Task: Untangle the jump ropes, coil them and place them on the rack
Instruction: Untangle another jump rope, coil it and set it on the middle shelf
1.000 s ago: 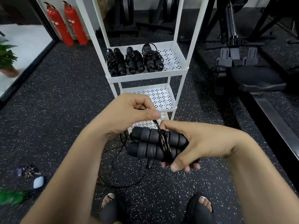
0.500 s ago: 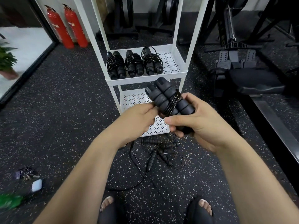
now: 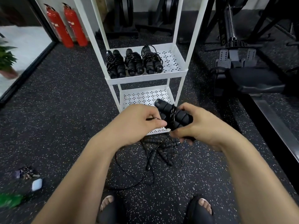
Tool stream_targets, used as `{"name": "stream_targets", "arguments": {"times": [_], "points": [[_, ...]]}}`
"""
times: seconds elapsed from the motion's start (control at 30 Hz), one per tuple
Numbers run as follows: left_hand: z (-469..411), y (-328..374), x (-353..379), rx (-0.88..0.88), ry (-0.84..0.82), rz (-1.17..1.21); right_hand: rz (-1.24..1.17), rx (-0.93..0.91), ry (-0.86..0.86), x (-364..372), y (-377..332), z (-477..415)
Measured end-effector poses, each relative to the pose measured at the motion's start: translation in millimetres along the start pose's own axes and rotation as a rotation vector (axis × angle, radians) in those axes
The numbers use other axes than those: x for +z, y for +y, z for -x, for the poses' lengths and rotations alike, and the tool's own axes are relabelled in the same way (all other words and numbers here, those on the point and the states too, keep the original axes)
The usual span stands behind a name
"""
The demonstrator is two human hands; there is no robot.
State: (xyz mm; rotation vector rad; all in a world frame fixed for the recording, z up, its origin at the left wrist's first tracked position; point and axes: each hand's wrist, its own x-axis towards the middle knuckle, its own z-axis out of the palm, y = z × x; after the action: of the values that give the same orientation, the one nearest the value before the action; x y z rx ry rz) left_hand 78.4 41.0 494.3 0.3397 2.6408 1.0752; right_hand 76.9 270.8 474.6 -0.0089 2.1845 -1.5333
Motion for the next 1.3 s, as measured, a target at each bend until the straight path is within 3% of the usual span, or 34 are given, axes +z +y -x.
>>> {"name": "stream_targets", "arguments": {"times": [0.3, 0.47, 0.6, 0.77, 0.87, 1.1, 1.2, 1.3], "points": [[2.2, -5.6, -16.1, 0.064, 0.050, 0.221, 0.157, 0.101, -0.441, -7.0, -12.5, 18.1], [0.5, -17.6, -19.4, 0.097, -0.012, 0.413, 0.001, 0.035, -0.653, -11.4, -19.8, 28.7], [3.8, -15.6, -16.9, 0.123, -0.082, 0.658, -0.128, -0.063, -0.682, -11.0, -23.8, 32.2], [1.3, -9.0, -10.4, -0.053, 0.108, 0.710, -0.395, -0.215, -0.555, 1.4, -28.1, 28.2], [-1.8, -7.1, 1.6, -0.049, 0.092, 0.637, -0.523, -0.266, -0.357, 4.5, -30.0, 23.5], [-4.4, 1.1, 19.7, -0.063, -0.085, 0.291, -0.359, -0.268, 0.188, 4.1, -22.9, 8.8], [-1.1, 3.6, 16.4, -0.049, -0.120, 0.190, -0.234, -0.234, 0.295, -5.3, -15.5, 6.1], [2.4, 9.5, 8.7, -0.008, -0.075, 0.007, -0.110, -0.172, 0.282, -10.0, -7.2, 3.0]]}}
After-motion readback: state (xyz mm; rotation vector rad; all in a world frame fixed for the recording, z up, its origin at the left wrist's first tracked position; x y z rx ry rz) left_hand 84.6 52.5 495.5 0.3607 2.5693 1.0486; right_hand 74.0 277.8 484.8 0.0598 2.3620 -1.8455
